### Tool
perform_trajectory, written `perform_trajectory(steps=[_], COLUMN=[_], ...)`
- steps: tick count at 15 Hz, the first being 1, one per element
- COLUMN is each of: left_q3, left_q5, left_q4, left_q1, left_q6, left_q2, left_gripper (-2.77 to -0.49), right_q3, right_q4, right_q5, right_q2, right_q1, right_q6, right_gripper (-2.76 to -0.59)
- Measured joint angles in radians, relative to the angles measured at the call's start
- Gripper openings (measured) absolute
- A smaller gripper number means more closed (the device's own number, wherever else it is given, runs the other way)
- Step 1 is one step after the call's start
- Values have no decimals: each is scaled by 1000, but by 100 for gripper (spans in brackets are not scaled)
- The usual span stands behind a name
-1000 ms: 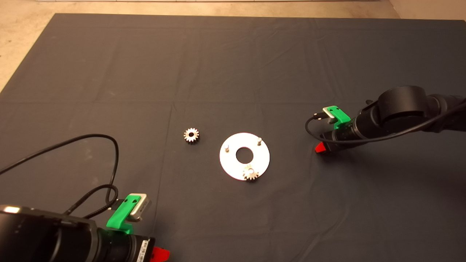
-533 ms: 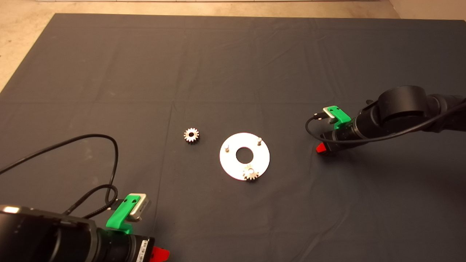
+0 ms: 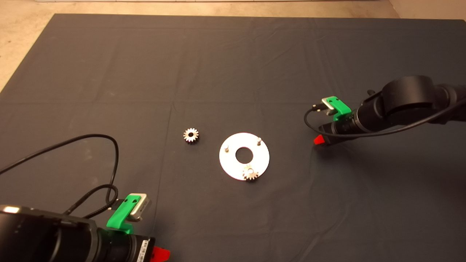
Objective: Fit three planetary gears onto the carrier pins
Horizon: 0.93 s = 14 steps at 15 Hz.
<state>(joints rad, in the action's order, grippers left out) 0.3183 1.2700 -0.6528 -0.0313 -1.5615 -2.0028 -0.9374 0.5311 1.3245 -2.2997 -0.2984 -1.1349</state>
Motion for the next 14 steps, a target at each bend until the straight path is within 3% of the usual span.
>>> perform_trajectory(steps=[6,9,11,14], left_q3=[0,0,0,0], left_q5=[-7,-7,-7,-7], left_q4=[0,0,0,0], left_q1=[0,0,0,0], left_q6=[0,0,0,0], left_q2=[0,0,0,0], left_gripper=[-163,-163,-163,-163], right_q3=[8,15,18,18], right_q4=[0,0,-1,0], right_q5=[4,-5,-11,-1], right_q2=[-173,-269,-283,-283], right_q1=[-10,-23,-23,-24], right_q6=[-55,-95,-105,-108], right_gripper=[-234,-235,-234,-235])
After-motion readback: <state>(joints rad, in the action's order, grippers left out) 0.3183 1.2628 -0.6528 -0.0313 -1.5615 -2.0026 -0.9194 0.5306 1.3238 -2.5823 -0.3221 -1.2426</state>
